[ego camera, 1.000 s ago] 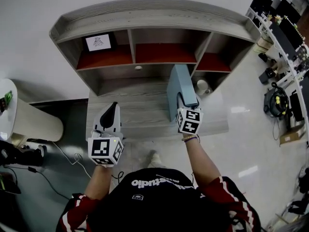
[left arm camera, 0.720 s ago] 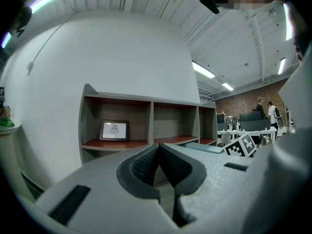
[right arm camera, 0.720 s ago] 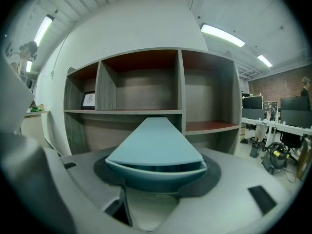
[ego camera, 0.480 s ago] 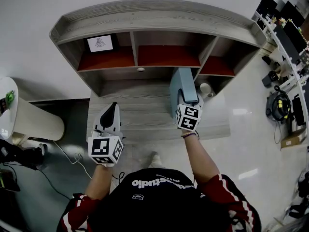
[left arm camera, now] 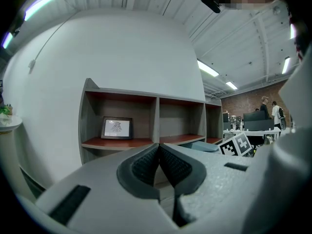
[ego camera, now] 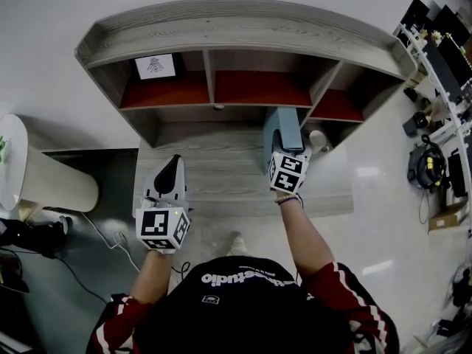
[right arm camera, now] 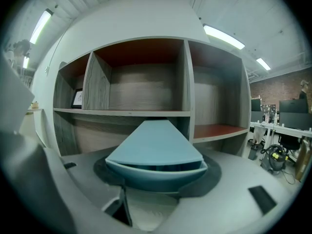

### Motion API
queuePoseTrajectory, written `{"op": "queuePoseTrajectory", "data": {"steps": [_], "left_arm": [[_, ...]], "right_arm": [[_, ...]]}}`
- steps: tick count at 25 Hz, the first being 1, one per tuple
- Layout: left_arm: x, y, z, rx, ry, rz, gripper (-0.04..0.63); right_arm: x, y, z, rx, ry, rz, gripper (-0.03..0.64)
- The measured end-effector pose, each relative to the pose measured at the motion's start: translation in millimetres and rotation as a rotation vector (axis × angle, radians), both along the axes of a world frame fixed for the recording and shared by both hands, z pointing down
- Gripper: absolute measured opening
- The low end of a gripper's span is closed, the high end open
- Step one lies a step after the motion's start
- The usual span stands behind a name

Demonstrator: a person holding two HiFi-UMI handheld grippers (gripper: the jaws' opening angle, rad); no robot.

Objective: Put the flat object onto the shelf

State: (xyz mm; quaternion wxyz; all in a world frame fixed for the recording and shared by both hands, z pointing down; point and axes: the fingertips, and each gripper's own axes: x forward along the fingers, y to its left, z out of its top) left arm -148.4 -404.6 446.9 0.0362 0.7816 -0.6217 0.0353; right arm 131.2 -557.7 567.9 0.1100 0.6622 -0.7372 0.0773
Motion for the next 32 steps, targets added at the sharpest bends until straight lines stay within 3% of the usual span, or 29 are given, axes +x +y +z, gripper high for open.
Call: {"op": "queuePoseTrajectory", "data": {"steps": [11, 18, 32], "left_arm": [[-6.0, -10.0, 0.6, -0.005, 0.001, -0.005, 0.006], [-4.4, -6.4, -0.9, -0.006, 0.003, 0.0, 0.006], [-6.8, 29.9, -9.7, -0.004, 0.001, 0.03, 0.006]], "right_arm": [[-4.5, -7.6, 0.4, 0.028, 0.008, -0.007, 0.286], [-8.8, -5.9, 5.0, 0.014, 0.029, -0.053, 0.361], [-1.0, 41.1, -2.6, 0.01, 0.004, -0.049, 0.377]]}}
